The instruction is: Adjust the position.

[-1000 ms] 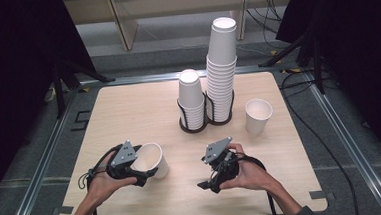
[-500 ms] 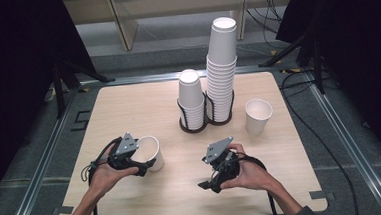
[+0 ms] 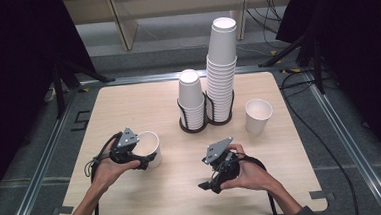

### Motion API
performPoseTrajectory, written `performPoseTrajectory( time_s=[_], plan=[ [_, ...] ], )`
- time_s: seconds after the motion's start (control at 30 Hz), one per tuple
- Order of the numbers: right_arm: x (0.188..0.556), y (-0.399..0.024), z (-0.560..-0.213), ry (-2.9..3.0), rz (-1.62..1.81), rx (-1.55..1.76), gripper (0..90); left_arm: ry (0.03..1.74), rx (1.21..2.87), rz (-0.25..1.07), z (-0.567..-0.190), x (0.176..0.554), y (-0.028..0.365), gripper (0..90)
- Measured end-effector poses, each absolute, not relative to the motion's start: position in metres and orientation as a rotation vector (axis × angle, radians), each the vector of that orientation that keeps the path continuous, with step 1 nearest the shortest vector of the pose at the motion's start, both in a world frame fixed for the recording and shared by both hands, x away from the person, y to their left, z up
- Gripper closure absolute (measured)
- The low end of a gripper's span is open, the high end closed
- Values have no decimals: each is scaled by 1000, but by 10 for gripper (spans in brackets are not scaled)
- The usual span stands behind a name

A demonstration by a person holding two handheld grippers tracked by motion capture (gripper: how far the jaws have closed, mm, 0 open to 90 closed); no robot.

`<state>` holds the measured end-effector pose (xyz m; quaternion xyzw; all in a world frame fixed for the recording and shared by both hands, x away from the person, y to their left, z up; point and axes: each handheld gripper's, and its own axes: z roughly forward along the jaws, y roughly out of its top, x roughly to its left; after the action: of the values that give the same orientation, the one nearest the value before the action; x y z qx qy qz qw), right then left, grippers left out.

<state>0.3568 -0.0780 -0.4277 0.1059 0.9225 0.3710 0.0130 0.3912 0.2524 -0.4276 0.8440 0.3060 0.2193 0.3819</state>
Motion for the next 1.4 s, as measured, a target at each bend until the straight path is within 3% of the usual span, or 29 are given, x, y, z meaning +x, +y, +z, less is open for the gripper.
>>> performPoseTrajectory(
  time_s=[0.1,0.27,0.97,1.4],
  plan=[
    [357,-79,-427,2876,1162,329,159,791,2117,532,-435,393,255,54],
    [356,-80,-427,2881,1167,335,159,830,2058,515,-449,392,257,122],
    [354,-83,-428,2891,1164,334,161,801,1869,515,-472,377,281,132],
    [353,-86,-428,2894,1171,344,162,786,1966,539,-480,371,296,146]
  ],
)
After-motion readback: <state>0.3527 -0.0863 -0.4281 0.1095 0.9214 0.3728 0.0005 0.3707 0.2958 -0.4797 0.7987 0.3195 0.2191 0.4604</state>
